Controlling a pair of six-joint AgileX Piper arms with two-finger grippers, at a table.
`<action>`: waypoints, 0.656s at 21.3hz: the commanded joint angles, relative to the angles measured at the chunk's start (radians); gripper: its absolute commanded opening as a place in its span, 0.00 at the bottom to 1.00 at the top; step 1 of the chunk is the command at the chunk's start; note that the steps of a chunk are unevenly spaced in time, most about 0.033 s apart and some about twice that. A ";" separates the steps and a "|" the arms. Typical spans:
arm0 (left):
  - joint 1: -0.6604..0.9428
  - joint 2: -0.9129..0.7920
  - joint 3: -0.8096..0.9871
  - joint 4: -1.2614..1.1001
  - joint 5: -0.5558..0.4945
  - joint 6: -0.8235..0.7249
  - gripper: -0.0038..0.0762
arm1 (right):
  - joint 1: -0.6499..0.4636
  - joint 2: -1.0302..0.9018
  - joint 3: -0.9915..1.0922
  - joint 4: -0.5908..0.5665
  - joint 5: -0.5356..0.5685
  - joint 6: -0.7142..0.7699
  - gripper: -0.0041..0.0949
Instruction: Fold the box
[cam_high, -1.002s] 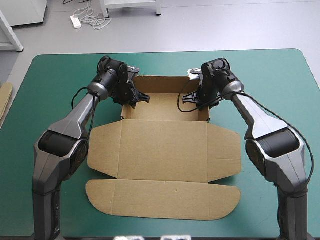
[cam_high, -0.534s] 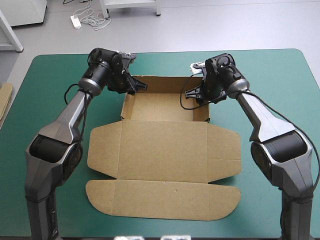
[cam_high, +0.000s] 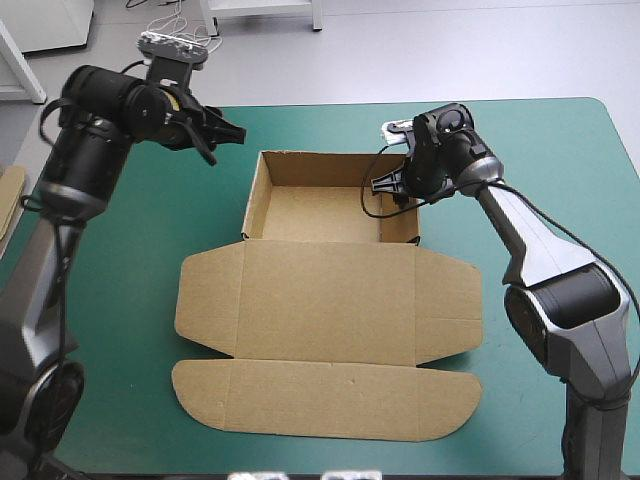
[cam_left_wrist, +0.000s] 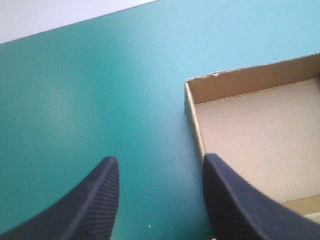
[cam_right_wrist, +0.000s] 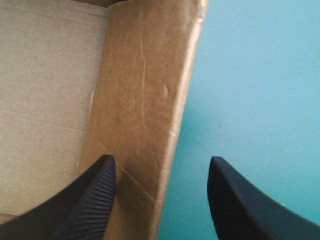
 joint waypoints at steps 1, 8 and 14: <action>-0.004 -0.177 0.087 0.097 0.046 0.001 0.52 | -0.007 -0.069 -0.031 0.006 0.014 -0.011 0.57; -0.004 -0.457 0.489 0.203 0.023 -0.072 0.52 | -0.007 -0.055 -0.031 0.049 -0.002 -0.011 0.37; -0.004 -0.587 0.651 0.199 0.005 -0.115 0.52 | -0.007 -0.016 -0.029 0.060 -0.019 -0.050 0.02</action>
